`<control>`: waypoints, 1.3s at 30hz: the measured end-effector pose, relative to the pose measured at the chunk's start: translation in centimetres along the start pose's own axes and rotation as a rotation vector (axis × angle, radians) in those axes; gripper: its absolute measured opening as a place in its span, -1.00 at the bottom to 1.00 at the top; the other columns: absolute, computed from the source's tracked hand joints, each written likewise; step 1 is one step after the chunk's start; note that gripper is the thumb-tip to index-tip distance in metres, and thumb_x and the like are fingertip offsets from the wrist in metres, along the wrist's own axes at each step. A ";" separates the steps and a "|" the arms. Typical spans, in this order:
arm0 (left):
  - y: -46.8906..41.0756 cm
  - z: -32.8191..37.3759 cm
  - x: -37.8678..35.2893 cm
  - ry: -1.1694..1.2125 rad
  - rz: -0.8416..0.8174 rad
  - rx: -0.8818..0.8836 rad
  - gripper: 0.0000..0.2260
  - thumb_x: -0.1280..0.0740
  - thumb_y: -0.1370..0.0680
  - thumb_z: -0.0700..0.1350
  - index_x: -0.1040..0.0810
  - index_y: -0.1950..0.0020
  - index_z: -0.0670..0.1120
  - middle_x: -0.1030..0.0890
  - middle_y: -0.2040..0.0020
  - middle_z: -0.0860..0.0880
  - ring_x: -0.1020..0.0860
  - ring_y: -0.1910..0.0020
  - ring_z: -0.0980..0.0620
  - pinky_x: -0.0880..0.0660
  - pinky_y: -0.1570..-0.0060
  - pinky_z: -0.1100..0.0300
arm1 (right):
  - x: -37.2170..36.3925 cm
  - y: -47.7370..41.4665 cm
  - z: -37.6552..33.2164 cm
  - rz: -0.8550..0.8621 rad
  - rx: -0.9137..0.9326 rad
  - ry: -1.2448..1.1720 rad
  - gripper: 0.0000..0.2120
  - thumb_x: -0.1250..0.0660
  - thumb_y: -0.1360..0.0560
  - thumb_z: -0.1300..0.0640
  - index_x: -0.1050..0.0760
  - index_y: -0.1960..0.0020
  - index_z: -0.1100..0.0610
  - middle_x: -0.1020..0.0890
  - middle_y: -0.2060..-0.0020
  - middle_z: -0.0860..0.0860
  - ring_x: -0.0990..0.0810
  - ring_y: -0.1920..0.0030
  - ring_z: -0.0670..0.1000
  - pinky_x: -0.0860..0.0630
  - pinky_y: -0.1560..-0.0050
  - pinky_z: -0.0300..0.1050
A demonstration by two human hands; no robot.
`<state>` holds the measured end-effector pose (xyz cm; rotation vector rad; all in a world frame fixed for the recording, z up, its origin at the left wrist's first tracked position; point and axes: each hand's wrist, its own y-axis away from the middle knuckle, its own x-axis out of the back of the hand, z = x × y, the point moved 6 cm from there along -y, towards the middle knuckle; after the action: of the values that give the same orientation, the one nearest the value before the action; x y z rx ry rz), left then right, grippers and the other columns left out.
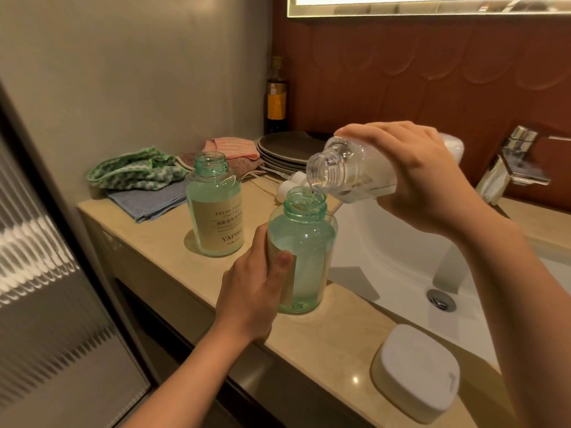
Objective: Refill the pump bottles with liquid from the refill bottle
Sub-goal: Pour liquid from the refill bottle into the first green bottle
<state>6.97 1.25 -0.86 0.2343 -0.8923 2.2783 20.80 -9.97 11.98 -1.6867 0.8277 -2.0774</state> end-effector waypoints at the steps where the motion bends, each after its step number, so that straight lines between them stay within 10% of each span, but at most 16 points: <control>1: 0.0 0.0 0.0 0.001 0.000 -0.001 -0.39 0.18 -0.36 0.54 -0.30 -0.17 0.22 -0.55 0.03 0.29 -0.53 0.02 0.11 -0.47 0.03 -0.06 | 0.0 0.0 0.0 0.000 -0.001 -0.001 -0.26 -0.49 -0.32 0.30 -0.31 -0.40 -0.02 -0.51 -0.23 0.07 -0.44 -0.20 0.16 -0.31 -0.13 0.09; 39: 0.0 0.2 0.0 -0.013 -0.003 -0.006 -0.39 0.19 -0.35 0.55 -0.28 -0.18 0.25 -0.49 0.03 0.45 -0.50 0.01 0.18 -0.46 0.01 -0.04 | 0.1 0.0 -0.1 -0.006 -0.004 0.009 -0.26 -0.49 -0.32 0.31 -0.31 -0.41 -0.02 -0.51 -0.24 0.06 -0.44 -0.22 0.15 -0.29 -0.14 0.07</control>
<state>6.99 1.15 -0.71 0.2474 -0.9048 2.2734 20.72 -10.00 12.08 -1.6857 0.8313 -2.0897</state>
